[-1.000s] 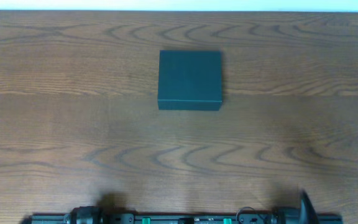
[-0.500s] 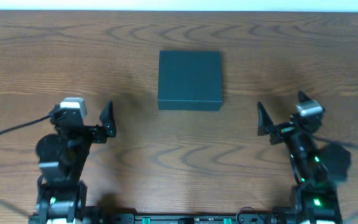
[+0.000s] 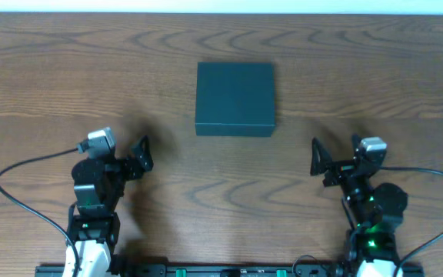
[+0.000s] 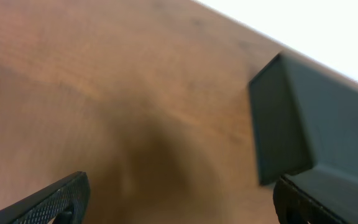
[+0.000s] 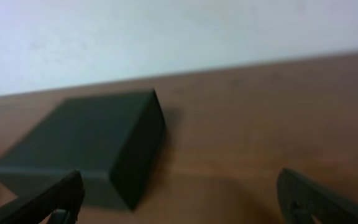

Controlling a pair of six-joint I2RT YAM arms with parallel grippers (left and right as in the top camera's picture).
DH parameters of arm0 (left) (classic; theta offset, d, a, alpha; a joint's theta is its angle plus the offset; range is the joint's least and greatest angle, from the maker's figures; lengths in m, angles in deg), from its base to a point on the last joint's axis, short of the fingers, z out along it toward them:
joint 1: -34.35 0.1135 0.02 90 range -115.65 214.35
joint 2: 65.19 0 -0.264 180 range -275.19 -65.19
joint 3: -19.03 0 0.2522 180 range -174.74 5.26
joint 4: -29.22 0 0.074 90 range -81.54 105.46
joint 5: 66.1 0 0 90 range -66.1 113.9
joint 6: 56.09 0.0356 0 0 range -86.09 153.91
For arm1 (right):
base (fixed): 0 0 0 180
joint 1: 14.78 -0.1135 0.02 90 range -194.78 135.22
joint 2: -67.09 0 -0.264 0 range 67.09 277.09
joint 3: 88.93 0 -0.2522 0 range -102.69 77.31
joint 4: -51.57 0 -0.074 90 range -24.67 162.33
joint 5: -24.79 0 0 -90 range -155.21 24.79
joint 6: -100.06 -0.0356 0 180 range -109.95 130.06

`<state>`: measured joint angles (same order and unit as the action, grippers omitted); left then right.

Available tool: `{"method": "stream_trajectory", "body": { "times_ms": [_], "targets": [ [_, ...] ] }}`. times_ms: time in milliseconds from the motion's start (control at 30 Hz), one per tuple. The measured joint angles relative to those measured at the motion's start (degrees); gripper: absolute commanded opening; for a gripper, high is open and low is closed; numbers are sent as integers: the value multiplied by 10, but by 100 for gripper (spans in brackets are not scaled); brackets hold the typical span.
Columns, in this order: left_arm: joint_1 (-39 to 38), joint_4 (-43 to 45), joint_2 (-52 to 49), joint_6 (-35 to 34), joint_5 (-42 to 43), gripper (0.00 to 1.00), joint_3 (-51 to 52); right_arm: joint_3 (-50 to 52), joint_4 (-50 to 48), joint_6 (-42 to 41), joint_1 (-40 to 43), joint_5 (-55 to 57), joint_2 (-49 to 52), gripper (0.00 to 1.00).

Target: Pack container

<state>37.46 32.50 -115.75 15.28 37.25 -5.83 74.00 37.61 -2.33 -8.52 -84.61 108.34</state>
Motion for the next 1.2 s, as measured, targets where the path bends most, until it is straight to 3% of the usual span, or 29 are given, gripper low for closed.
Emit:
{"method": "stream_trajectory", "body": {
  "times_ms": [333,433,533,667,733,1067,1200],
  "targets": [
    [18,22,-2,-29,-22,95,107,29,73,-9,23,4,1,99],
    [20,25,-3,-77,-48,95,108,29,90,-9,23,6,1,99],
    [20,-19,0,-115,-83,95,103,29,136,-10,23,14,1,99],
    [19,-143,17,-125,-122,95,65,29,249,-13,23,34,0,99],
    [19,-157,18,-125,-129,95,60,29,294,-10,23,40,2,99],
    [17,-164,19,-125,-137,95,59,29,299,-12,23,45,1,99],
    [16,-184,68,-127,-144,96,71,29,305,-13,8,49,-37,99]
  ]
}}
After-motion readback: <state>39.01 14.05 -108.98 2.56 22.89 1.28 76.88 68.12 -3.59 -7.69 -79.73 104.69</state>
